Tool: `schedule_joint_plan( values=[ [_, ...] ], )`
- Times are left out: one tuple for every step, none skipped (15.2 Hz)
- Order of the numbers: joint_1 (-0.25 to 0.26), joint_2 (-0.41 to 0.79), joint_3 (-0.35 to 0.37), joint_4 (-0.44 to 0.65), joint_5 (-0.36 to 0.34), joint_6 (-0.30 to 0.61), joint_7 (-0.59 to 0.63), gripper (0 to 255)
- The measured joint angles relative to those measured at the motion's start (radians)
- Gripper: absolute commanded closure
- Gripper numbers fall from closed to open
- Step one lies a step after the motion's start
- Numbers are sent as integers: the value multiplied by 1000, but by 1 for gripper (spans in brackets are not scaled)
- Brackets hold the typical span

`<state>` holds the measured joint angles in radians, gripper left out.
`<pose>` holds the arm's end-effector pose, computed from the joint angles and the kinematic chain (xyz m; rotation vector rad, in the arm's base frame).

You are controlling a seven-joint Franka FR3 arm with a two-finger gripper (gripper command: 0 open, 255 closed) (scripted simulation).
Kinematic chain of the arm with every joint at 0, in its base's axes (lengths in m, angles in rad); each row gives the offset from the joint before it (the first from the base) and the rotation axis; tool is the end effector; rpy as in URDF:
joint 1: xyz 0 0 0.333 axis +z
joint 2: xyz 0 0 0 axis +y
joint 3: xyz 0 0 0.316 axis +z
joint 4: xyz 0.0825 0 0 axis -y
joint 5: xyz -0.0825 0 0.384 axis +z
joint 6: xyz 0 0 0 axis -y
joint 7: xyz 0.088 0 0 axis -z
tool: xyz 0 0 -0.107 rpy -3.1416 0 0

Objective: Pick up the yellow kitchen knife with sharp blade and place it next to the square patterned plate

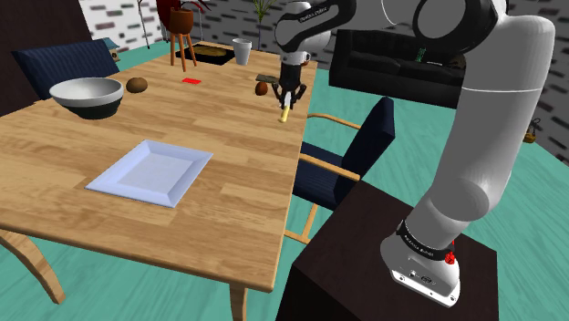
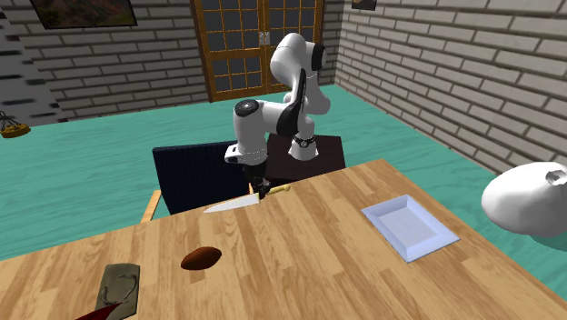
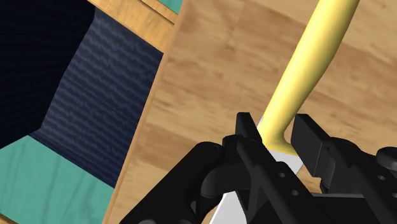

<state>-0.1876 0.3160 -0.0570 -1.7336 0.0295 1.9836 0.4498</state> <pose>0.6184 -0.1495 0.3917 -2.9449 1.0831 0.1035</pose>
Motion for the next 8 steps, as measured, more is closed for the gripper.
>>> schedule_joint_plan(
  values=[
    [1,-4,0,9,0,-13,2,255],
    [1,-9,0,16,-1,-25,3,255],
    [1,-11,0,26,-1,-37,3,255],
    [0,-16,0,38,-1,-53,2,255],
    [0,-20,-1,42,-2,-61,1,255],
    [0,-26,-1,48,-2,-74,1,255],
    [6,-35,2,43,-3,-78,11,255],
    [17,-53,8,23,-5,-76,27,255]
  ],
)
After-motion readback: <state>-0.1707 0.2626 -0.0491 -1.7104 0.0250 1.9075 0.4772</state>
